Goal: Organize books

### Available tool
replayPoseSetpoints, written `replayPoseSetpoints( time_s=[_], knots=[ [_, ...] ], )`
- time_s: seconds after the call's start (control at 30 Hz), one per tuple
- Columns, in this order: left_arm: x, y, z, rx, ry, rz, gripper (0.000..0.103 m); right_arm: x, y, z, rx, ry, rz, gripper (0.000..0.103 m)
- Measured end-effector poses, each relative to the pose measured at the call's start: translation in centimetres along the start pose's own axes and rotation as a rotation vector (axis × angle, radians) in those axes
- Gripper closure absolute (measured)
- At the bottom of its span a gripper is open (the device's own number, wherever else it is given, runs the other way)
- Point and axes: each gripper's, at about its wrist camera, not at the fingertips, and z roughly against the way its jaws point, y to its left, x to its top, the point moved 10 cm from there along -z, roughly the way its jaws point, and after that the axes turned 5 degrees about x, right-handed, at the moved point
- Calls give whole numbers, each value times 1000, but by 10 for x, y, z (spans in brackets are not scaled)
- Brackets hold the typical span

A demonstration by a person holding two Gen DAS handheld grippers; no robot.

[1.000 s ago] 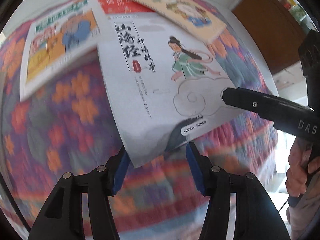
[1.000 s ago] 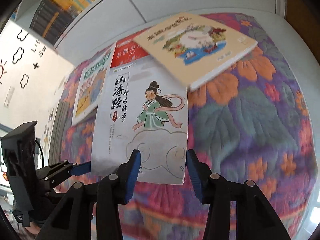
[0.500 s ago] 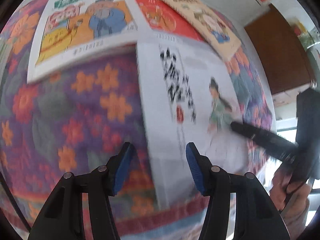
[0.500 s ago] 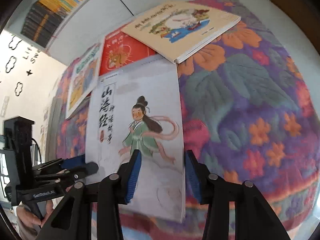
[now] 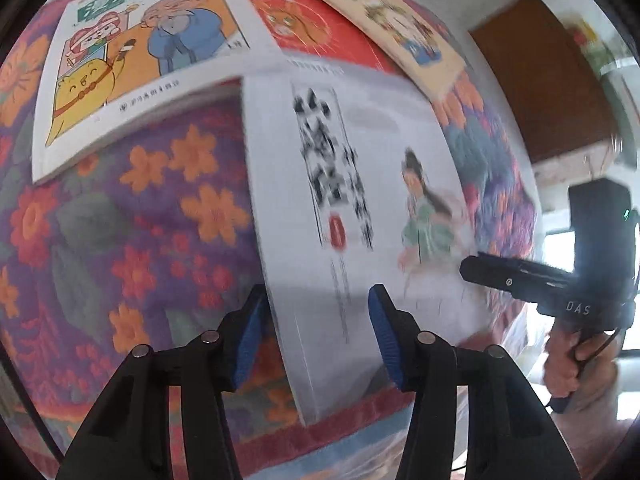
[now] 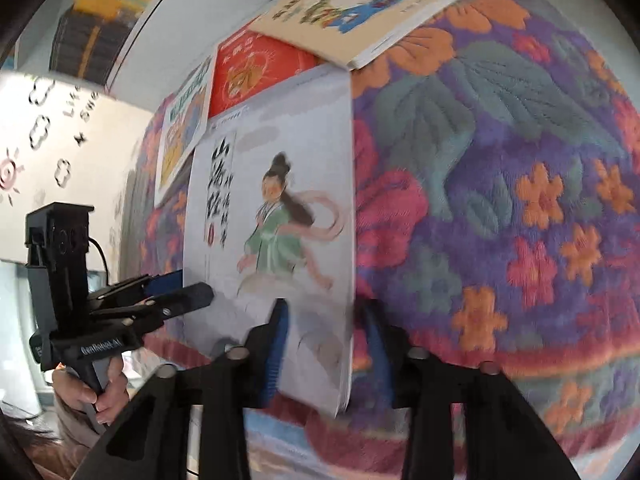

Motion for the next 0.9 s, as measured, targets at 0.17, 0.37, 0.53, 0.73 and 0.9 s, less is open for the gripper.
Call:
replayPoseSetpoints(
  time_s=[0.17,0.37,0.53,0.73,0.9],
  knots=[
    [18,7,0,-83,-1,64,62,26,0,-6,98,-15,-8,76],
    [25,23,-1,-165,14,169,76,44,-2,-13,160,-26,-20,84],
    [26,26,-1,-132,13,186,76,44,0,-10,121,-26,23,85],
    [29,15,-5,-42,-22,155,76,45,0,-12,110,-33,18,85],
    [29,-1,3,174,-60,5,75,42,22,-11,71,-39,89,85]
  ],
)
